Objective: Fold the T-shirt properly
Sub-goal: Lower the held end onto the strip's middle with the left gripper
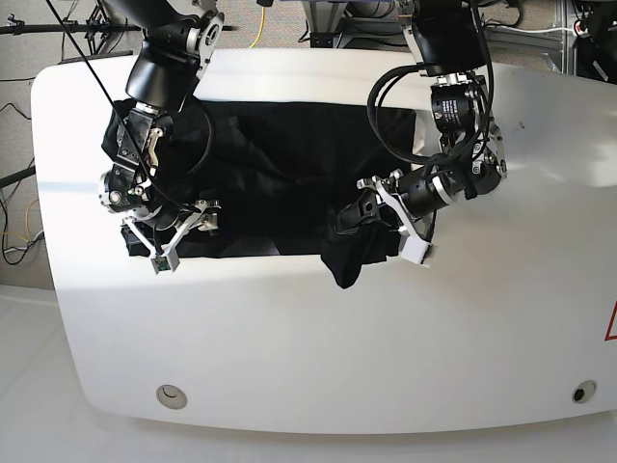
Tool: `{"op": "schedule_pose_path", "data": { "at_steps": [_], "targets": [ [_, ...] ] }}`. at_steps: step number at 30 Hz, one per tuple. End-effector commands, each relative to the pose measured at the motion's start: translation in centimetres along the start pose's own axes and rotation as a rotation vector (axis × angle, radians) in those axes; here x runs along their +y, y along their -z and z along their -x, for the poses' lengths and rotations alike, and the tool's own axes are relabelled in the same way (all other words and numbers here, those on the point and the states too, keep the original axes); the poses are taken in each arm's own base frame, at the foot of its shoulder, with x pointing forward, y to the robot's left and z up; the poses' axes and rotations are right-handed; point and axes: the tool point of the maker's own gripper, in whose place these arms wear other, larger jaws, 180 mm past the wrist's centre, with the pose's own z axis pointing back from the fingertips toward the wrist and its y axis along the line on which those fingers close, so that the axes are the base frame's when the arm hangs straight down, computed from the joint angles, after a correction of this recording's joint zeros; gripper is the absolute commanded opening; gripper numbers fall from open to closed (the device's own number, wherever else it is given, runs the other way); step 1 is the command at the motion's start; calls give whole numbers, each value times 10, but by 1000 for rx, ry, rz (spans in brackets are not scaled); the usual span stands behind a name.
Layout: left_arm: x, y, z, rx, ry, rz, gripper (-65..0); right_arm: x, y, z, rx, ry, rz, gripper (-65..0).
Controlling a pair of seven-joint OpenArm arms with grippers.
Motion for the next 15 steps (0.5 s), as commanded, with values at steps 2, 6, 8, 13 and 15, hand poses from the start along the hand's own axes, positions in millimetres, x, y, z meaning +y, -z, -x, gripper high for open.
{"op": "schedule_pose_path", "data": {
  "at_steps": [2,6,8,13,15],
  "targets": [
    [-17,7,-19,-44,41,53,-650,3,2,24,112,-3,-6,-59],
    [-24,14,-15,-28,49,76,-650,3,2,24,112,-3,-6,-59],
    [-31,19,-14,-24,56,95,-650,3,2,24,112,-3,-6,-59],
    [-45,33,-5,-2,59,144,-650,3,2,24,112,-3,-6,-59],
    [-48,36,-3,3,60,155,-650,3,2,23,110,-3,-6,-59]
  ]
}}
